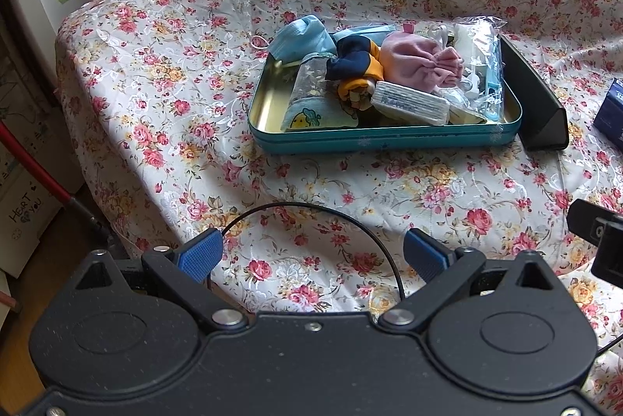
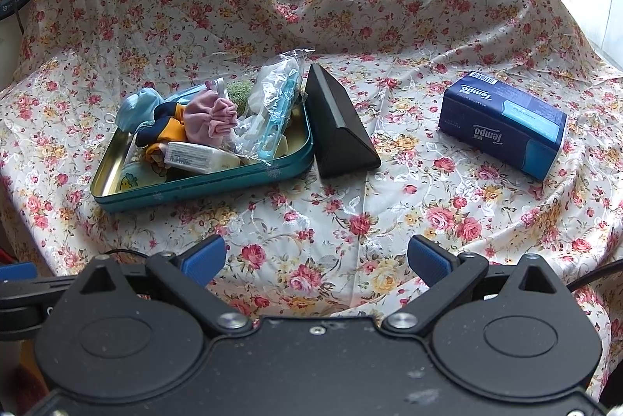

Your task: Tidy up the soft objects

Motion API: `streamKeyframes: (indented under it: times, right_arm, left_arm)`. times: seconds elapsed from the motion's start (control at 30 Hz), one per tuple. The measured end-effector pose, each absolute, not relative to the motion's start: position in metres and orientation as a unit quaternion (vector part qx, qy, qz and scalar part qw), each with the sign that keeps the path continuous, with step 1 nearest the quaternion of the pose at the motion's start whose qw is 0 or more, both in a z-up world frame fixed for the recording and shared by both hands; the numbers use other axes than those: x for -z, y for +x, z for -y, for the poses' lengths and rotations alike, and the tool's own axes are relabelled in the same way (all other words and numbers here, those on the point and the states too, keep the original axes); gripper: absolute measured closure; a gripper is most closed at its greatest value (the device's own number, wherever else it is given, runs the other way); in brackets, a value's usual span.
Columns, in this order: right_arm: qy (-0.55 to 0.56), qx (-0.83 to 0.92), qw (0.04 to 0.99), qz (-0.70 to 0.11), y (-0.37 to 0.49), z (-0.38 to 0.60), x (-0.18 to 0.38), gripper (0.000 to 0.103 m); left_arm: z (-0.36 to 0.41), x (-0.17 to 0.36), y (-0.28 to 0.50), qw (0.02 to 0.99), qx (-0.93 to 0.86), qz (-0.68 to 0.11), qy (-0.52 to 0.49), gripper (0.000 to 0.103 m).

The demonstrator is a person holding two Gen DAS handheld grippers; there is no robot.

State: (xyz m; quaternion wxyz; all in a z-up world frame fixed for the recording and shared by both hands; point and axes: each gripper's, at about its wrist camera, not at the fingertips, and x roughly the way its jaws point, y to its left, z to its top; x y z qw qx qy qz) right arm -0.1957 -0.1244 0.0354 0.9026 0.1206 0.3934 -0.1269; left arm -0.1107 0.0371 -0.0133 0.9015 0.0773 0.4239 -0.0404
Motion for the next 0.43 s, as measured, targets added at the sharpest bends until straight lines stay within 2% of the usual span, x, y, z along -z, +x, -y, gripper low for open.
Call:
streamKeyframes:
  times: [0.43]
  right_arm:
    - [0.121, 0.125, 0.902, -0.395, -0.1955, 0.1230, -0.0339, 0.002]
  left_arm:
    - [-0.0376, 0.0136, -0.1093, 0.901, 0.040, -0.424, 0.079, 0.006]
